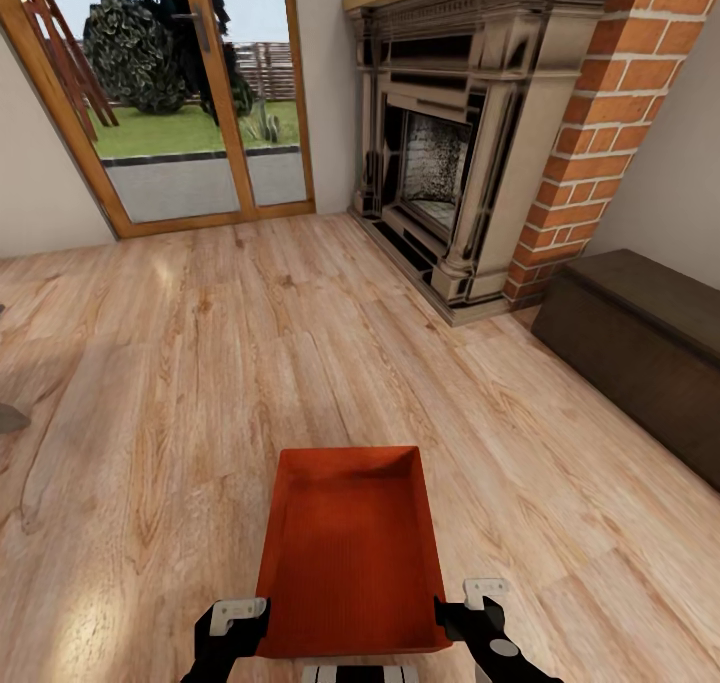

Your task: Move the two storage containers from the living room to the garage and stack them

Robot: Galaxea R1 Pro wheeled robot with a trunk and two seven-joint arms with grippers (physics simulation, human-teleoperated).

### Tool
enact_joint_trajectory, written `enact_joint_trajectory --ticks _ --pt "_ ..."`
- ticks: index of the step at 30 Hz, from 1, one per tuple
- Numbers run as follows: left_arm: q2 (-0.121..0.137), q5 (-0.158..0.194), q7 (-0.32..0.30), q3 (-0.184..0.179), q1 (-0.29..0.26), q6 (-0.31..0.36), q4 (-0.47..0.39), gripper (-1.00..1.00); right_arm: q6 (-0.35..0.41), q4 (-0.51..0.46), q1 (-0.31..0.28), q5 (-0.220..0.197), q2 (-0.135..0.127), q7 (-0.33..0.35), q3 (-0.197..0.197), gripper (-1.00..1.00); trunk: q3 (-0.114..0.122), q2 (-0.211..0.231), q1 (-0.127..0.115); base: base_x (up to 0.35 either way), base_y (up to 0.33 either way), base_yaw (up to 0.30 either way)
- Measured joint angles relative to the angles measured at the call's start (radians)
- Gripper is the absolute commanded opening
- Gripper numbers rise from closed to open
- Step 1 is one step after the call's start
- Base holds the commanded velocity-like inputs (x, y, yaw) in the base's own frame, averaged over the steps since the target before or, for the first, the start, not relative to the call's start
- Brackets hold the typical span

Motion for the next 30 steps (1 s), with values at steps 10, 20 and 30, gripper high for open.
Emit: enact_joint_trajectory --ticks 10,20,30 --pt "0.001 -0.001 0.001 0.0 0.0 0.001 0.022 1.0 0.0 0.0 0.0 0.0 0.0 0.0 0.0 1.0 0.0 0.0 0.0 0.0 0.0 0.0" --pt "0.001 -0.001 0.002 0.0 0.0 0.001 0.035 1.0 0.0 0.0 0.0 0.0 0.0 0.0 0.0 1.0 0.0 0.0 0.0 0.0 0.0 0.0" --pt "0.001 -0.001 0.003 0.0 0.0 0.001 0.035 1.0 0.0 0.0 0.0 0.0 0.0 0.0 0.0 1.0 0.0 0.0 0.0 0.0 0.0 0.0"
